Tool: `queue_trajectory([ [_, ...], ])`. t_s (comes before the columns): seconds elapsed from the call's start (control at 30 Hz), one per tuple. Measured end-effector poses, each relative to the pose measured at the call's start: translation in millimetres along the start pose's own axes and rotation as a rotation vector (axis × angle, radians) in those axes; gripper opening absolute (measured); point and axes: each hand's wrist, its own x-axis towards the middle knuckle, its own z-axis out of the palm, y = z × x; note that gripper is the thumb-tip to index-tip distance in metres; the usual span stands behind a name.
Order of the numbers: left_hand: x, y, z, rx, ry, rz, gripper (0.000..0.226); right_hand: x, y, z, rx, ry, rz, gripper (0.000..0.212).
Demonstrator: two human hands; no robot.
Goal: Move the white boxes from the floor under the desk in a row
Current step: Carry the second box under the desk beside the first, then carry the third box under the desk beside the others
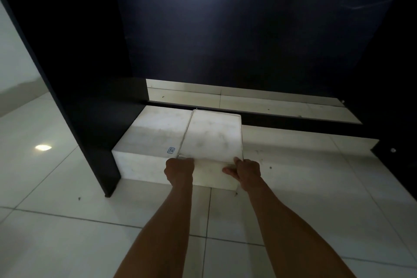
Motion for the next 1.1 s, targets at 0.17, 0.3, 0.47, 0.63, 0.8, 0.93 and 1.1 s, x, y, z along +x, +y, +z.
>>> queue_trajectory([
  [0.17, 0.9, 2.3, -16.4, 0.051, -0.130, -0.043, 0.021, -0.1, 2.1, -0.7, -0.121, 0.008, -0.009, 0.042],
  [0.3, -1.5, 9.1, -55.1, 0.030, -0.227, -0.056, 0.021, -18.7, 14.9, 11.1, -0.154, 0.124, -0.017, 0.056],
  [0.47, -14.5, 19.6, -127.4, -0.008, -0.137, -0.073, 0.043, -65.4, 30.3, 45.5, -0.420, 0.152, 0.019, 0.077],
  [0.63, -27.7, 15.2, -242.1, -0.059, -0.014, -0.136, 0.051, -140.7, 39.2, 126.7, -0.585, -0.086, 0.033, 0.065],
  [0.8, -43.3, -13.9, -375.5, -0.123, 0.124, -0.245, 0.053, -227.2, 76.3, 225.3, -0.868, -0.273, -0.022, 0.054],
  [0.93, -72.1, -51.4, -499.3, -0.165, 0.251, -0.328, 0.052, -298.0, 118.8, 299.6, -0.979, -0.424, 0.003, 0.060],
  [1.1, -112.9, -109.1, -634.4, -0.204, 0.469, -0.482, 0.047, -376.8, 171.3, 376.2, -1.149, -0.621, 0.040, 0.067],
])
